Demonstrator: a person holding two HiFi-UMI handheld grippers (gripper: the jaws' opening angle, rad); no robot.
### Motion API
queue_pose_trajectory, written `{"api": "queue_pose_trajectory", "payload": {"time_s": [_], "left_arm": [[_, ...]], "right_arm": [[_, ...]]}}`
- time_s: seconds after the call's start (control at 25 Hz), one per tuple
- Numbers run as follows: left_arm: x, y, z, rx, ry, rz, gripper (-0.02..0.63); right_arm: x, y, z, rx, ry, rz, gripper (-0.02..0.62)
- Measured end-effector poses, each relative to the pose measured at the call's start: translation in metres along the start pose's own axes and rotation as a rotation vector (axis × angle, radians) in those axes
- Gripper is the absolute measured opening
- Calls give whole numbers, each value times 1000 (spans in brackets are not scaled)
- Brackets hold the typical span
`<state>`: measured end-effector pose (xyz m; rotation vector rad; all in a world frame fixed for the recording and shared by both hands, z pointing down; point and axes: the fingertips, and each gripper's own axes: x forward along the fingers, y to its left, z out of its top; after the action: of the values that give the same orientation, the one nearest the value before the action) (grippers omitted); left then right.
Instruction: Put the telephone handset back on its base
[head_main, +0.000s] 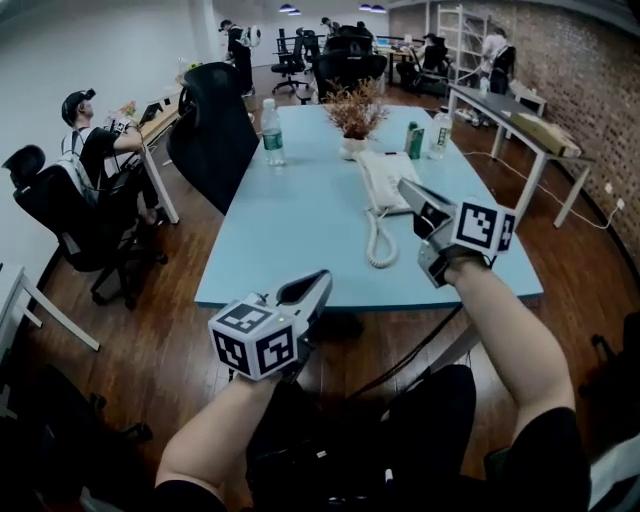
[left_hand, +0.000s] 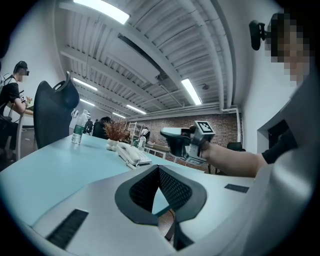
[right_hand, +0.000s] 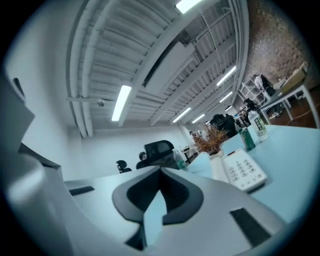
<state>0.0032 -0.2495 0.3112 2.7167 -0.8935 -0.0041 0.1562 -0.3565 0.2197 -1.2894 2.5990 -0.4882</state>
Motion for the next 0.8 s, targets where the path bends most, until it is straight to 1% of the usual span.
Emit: {"api": "queue_pose_trajectory", "payload": {"time_s": [0.04,0.08,0.16,0.24,0.32,0.36,0.44,0.48,0.64,0.72,0.8], "left_arm": [[-4,-4,-3,-1,0,-6,-2],[-7,-8,-6,-2,0,-11,-2],[-11,-14,-14,-10,1,-15,-2],[-12,-18,-25,-30,13,-20,-2],[-9,-24,-38,-55,39,-33,-2],[-7,-28,-42,-66,50,-44,-2],[-2,-35,-46,-76,54,-66,-2],[-1,-38,-46,-74,52,-74,-2],[-4,-42,-46,-55,56,-102,-2],[-6,-39,-51,-36,72,-97,-2],[-6,-36,-59,-31,95,-92,-2]], "right_arm": [[-23,12,-9,34,-7,15,2],[-43,24,-21,96,-14,44,2],[-78,52,-50,207,-20,142,2],[-107,70,-85,274,-3,202,3],[-130,74,-124,344,22,208,3],[-138,72,-143,358,44,195,3],[-142,66,-169,328,110,158,3],[-142,65,-172,304,125,149,3],[-140,77,-171,195,124,170,3],[-139,79,-177,178,143,172,3],[-136,77,-187,195,160,173,3]]}}
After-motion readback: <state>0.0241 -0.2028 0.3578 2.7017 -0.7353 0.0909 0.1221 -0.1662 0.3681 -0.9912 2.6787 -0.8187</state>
